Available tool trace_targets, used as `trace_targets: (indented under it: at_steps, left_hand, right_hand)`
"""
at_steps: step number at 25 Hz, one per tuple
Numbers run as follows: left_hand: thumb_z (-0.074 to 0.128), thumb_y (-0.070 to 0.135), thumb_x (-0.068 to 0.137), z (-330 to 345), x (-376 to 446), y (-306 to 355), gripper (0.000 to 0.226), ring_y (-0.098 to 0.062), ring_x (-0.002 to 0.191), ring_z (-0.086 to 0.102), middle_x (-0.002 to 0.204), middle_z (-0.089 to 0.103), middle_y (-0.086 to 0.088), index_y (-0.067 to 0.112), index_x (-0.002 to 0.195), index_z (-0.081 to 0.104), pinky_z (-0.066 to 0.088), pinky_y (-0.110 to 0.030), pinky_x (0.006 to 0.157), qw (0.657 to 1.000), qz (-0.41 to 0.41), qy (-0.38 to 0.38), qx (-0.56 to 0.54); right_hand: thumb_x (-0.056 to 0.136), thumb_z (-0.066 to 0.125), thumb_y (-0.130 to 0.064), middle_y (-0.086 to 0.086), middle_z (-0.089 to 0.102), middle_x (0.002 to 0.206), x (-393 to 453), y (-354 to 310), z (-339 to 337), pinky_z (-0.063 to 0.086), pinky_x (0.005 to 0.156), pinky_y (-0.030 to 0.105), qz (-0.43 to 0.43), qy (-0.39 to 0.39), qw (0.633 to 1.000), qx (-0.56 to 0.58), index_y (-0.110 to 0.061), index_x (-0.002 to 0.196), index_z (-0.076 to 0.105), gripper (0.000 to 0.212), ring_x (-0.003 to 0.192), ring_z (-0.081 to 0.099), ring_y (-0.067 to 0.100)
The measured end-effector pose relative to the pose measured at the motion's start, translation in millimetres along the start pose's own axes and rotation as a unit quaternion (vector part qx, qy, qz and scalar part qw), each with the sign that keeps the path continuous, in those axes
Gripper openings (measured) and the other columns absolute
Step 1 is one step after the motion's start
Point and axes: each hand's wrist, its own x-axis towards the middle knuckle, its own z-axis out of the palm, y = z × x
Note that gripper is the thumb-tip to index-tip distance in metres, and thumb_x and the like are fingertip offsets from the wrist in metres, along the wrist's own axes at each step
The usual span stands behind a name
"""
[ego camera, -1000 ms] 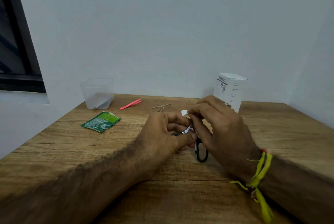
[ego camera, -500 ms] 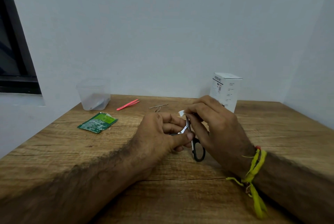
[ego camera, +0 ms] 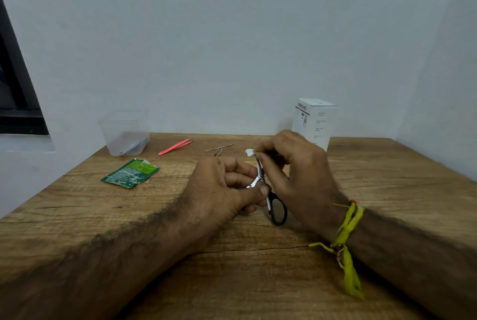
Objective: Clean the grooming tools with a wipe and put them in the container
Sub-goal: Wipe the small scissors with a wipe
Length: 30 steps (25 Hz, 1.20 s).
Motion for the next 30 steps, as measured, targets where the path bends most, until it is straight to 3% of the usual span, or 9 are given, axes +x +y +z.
trace_targets:
  at_steps: [4,9,12,16,22,30]
  left_hand:
    - [0.085,0.001,0.075,0,1,0,0.020,-0.022,0.068,0.076,0.077,0.078,-0.012,0.007,0.088,0.071,0.055,-0.023,0.053,1.000,-0.001,0.001,0.004]
    - [0.084,0.001,0.076,3,0,2,0.019,-0.016,0.063,0.074,0.076,0.078,-0.011,0.008,0.088,0.071,0.054,-0.020,0.052,1.000,0.000,0.000,0.012]
    - [0.083,0.001,0.076,3,-1,3,0.019,-0.023,0.070,0.076,0.078,0.078,-0.013,0.007,0.089,0.071,0.054,-0.022,0.053,1.000,-0.003,-0.001,0.001]
    - [0.084,0.000,0.074,4,-2,5,0.024,-0.024,0.070,0.076,0.080,0.078,-0.014,0.002,0.094,0.070,0.053,-0.021,0.052,1.000,-0.019,0.003,-0.007]
    - [0.082,-0.002,0.077,3,-1,5,0.048,-0.020,0.067,0.076,0.082,0.079,-0.011,0.017,0.117,0.064,0.052,-0.020,0.052,1.000,-0.005,0.012,-0.016]
    - [0.081,-0.003,0.077,0,-1,3,0.048,-0.025,0.072,0.077,0.082,0.078,-0.013,0.020,0.117,0.065,0.054,-0.023,0.055,1.000,-0.002,0.011,-0.023]
  right_hand:
    - [0.086,0.070,-0.005,-0.008,0.061,0.080,0,0,1,0.040,0.068,0.010,0.045,0.011,0.998,0.031,-0.009,0.089,0.071,0.006,0.075,0.053,-0.001]
    - [0.087,0.069,-0.007,-0.006,0.062,0.081,1,-1,1,0.045,0.068,0.015,0.052,0.030,0.998,0.037,-0.010,0.088,0.070,0.004,0.075,0.055,0.002]
    - [0.088,0.068,-0.006,-0.003,0.063,0.082,2,-4,2,0.046,0.068,0.019,0.040,0.018,0.999,0.024,-0.008,0.089,0.070,0.003,0.074,0.056,0.005]
    - [0.088,0.067,-0.004,-0.002,0.061,0.081,2,3,-10,0.045,0.064,0.019,0.010,0.077,0.997,0.025,-0.008,0.089,0.068,0.004,0.072,0.056,0.008]
    - [0.092,0.062,-0.007,0.002,0.059,0.091,-3,2,-4,0.051,0.068,0.039,-0.071,-0.048,0.995,-0.058,-0.008,0.097,0.068,0.008,0.077,0.057,0.017]
    - [0.091,0.063,-0.006,0.007,0.062,0.094,-2,1,-9,0.052,0.069,0.043,-0.103,-0.096,0.986,-0.092,-0.005,0.096,0.068,0.008,0.079,0.060,0.023]
